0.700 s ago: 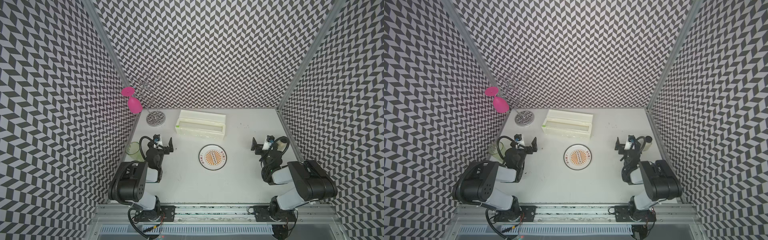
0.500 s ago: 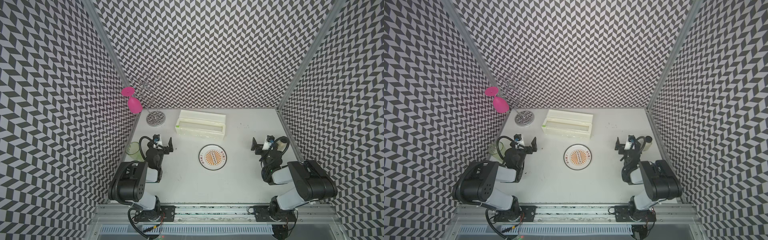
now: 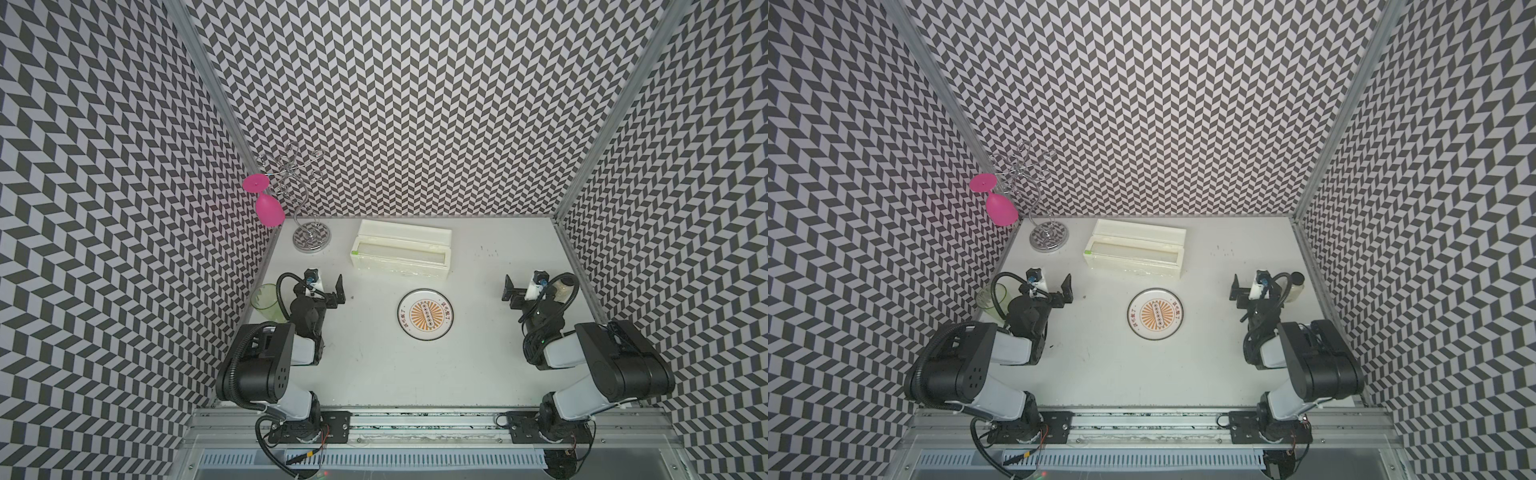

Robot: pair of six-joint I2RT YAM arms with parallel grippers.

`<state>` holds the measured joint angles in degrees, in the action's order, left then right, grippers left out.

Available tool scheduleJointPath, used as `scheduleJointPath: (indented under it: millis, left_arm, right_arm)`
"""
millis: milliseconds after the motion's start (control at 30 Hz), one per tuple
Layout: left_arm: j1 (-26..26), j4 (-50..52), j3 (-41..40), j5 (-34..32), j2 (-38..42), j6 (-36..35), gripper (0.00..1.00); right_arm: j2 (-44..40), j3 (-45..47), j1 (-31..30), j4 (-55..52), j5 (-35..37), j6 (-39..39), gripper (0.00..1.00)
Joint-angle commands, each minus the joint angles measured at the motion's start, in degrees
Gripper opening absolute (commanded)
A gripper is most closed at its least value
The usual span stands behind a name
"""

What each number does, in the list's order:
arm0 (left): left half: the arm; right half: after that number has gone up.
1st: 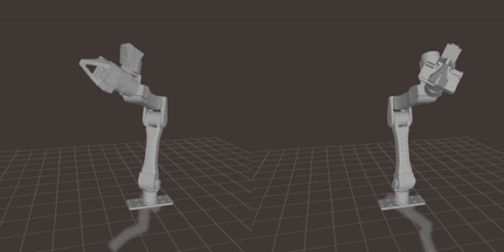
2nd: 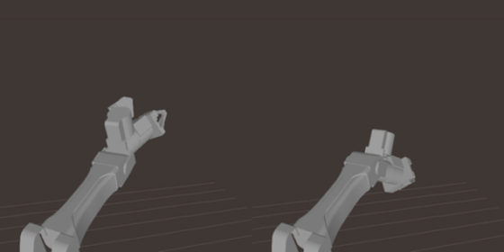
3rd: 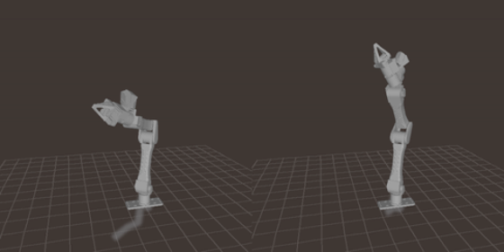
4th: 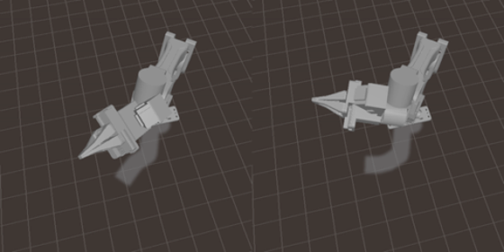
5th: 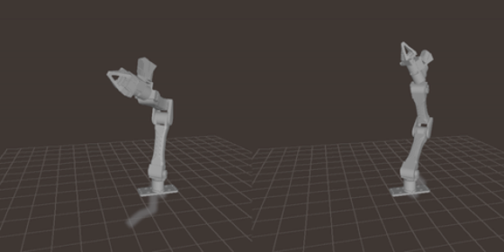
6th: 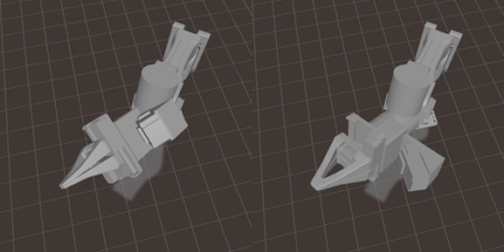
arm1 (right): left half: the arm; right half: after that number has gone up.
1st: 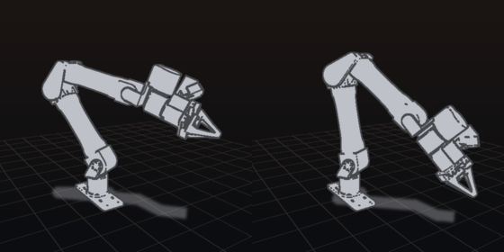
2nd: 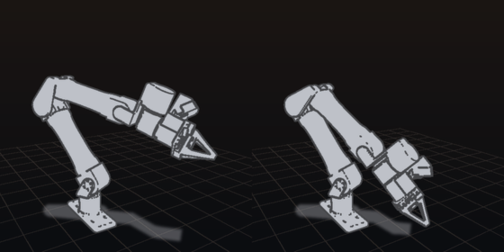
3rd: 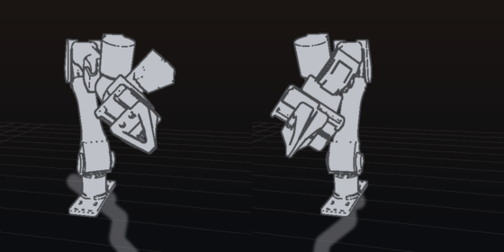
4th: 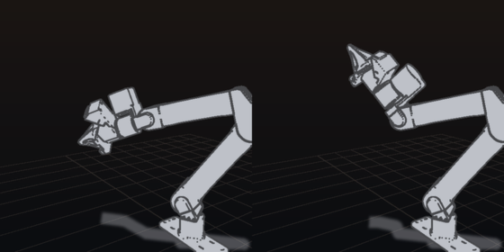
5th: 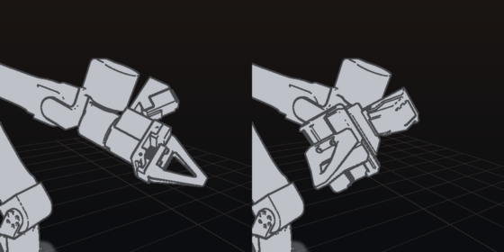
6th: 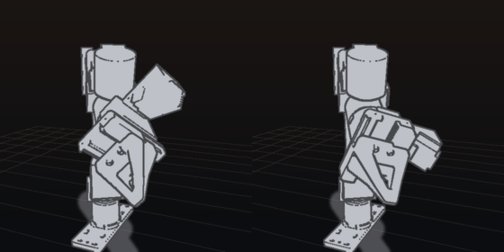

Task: Wrap the plate with plastic wrap
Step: Move the plastic wrap cutting box to the center of the board.

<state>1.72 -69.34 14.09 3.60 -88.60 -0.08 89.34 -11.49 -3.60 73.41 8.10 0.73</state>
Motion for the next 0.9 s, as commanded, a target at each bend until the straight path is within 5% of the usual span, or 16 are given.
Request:
scheduleJointPath:
  millis: [0, 67, 200, 367, 467, 533, 567, 600, 633, 667, 700, 733, 767, 867]
  left_arm:
    - [0.66, -2.67, 0.65, 2.23, -0.71, 0.56, 0.99]
    - [-1.2, -1.78, 0.66, 0.31, 0.82, -1.03, 0.99]
    - [-7.82, 11.85, 3.59, -11.31, 11.4, -4.41, 0.99]
    - [-13.08, 26.77, 7.69, -23.45, 24.8, 11.53, 0.99]
    - [-15.6, 37.73, 15.61, -24.04, 27.54, 15.24, 0.99]
    - [-14.64, 47.41, 21.61, -23.03, 27.21, 26.23, 0.99]
    - [-12.92, 52.16, 24.45, -18.96, 26.68, 31.64, 0.99]
    - [-9.63, 52.8, 25.94, -9.77, 25.58, 33.23, 0.99]
    - [-6.61, 51.59, 26.61, -0.69, 24.08, 33.57, 0.89]
    - [-3.09, 51.22, 27.83, 8.05, 22.17, 34.27, 0.67]
    - [-0.94, 52.76, 29.43, 12.24, 20.35, 34.89, 0.48]
    - [0.77, 56.02, 31.74, 14.58, 18.33, 35.05, 0.26]
    - [1.79, 59.73, 34.5, 15.76, 16.29, 34.16, 0.06]
    - [2.11, 69.19, 41.64, 14.78, 11.4, 29.54, 0.0]
  right_arm:
    - [0.54, -0.79, 0.33, 4.82, 0.03, -0.74, 0.99]
    - [-1.01, -0.81, -0.15, 3.49, -0.17, -0.09, 0.99]
    - [-12.54, -7.5, -5.71, -15.94, 7.8, 1.51, 0.99]
    - [-20.58, -22.96, -13.13, -50.52, 16.56, -14.0, 0.99]
    - [-21.44, -29.87, -13.19, -60.44, 5.76, -26.03, 0.99]
    - [-22.15, -30.77, -10.69, -59.3, -10.71, -30.07, 0.99]
    - [-22.51, -30.52, -10.06, -56.89, -18.24, -31.11, 0.99]
    - [-22.71, -30.2, -9.83, -54.77, -22.67, -33.23, 0.84]
    - [-22.46, -30.56, -9.77, -54.43, -24.49, -34.7, 0.68]
    - [-21.6, -31.96, -9.9, -56.2, -25.22, -35.26, 0.45]
    - [-20.5, -33.9, -9.85, -59.97, -24.6, -35.7, 0.28]
    - [-18.5, -37.02, -9.85, -65.35, -23.61, -35.82, 0.0]
    - [-16.65, -39.94, -9.94, -70.25, -22.4, -36.31, 0.0]
    - [-11.6, -46.75, -10.74, -81.34, -18.16, -36.78, 0.0]
